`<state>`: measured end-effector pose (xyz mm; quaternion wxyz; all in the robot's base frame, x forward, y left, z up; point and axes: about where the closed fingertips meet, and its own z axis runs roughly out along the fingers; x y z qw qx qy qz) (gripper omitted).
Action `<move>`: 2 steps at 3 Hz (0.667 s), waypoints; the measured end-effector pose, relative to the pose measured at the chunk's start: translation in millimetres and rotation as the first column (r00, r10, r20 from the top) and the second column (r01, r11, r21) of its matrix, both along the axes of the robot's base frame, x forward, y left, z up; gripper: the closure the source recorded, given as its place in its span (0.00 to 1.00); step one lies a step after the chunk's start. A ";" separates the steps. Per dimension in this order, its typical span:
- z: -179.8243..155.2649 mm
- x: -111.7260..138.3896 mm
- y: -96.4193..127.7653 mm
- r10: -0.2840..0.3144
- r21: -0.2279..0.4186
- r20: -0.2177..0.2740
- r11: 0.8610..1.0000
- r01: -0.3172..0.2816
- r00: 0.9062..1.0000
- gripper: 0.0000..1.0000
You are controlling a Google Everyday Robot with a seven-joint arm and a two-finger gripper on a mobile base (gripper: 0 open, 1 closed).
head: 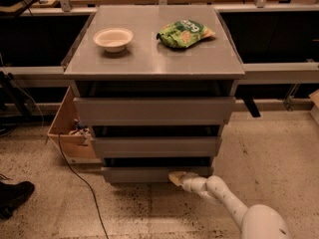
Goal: Close bottom drawer
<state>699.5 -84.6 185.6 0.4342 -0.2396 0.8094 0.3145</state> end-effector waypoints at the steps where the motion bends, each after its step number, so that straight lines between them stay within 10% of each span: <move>1: 5.5 24.5 23.0 -0.024 0.028 0.020 0.999 0.024 1.000 1.00; 2: 6.6 24.5 27.0 -0.024 0.034 0.023 0.999 0.023 0.999 1.00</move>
Offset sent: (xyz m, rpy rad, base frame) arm 0.0436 0.0451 0.0131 0.0611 -0.0441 -0.0318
